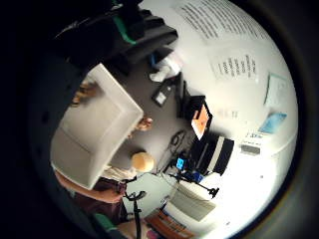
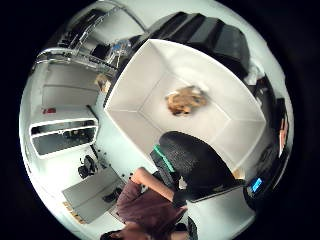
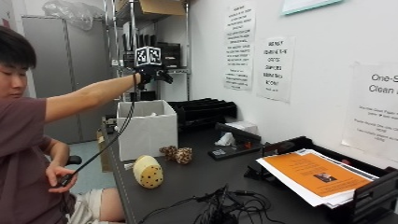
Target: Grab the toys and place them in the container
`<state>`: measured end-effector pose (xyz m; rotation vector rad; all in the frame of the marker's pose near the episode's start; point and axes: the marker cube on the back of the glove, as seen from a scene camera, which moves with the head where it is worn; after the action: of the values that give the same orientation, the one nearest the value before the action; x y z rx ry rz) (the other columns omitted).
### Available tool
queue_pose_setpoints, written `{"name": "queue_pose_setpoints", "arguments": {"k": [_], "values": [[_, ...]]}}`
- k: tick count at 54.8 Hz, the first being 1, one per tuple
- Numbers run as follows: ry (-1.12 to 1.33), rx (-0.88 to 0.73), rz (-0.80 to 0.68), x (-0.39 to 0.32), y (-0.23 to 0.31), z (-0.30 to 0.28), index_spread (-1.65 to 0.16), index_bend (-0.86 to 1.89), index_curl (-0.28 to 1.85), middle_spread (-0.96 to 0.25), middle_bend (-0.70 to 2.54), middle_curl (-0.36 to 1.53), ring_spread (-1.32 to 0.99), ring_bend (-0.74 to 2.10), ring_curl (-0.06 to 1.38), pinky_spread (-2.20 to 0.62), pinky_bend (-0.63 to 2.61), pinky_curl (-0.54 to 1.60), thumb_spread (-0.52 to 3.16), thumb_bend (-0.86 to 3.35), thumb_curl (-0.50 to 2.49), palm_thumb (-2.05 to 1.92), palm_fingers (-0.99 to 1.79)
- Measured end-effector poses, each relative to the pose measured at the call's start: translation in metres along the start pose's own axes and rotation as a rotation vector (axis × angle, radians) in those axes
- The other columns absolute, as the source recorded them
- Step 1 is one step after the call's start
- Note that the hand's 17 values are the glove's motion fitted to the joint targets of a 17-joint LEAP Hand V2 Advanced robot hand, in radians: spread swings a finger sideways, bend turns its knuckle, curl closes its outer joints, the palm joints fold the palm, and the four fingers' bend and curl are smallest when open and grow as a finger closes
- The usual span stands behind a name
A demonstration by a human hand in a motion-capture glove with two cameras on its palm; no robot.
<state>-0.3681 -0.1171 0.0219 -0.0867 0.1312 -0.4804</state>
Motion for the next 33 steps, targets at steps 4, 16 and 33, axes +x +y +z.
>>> {"name": "queue_pose_setpoints", "arguments": {"k": [4,16,33], "values": [[0.038,-0.027,0.029,0.022,0.015,-0.006,-0.18,0.0,0.17,0.01,0.13,0.54,-0.03,0.73,0.36,-0.04,1.26,0.45,1.1,-0.05,0.62,-0.05,-0.37],[0.094,-0.09,0.181,0.131,0.098,0.002,-0.18,0.01,0.12,0.04,0.15,0.45,0.0,0.65,0.33,0.01,1.19,0.4,1.17,-0.05,0.48,-0.05,-0.32],[-0.012,-0.122,0.332,0.241,0.214,0.064,-0.18,0.02,0.08,0.05,0.16,0.39,0.01,0.59,0.31,0.03,1.11,0.36,1.19,-0.04,0.37,-0.04,-0.29]]}}
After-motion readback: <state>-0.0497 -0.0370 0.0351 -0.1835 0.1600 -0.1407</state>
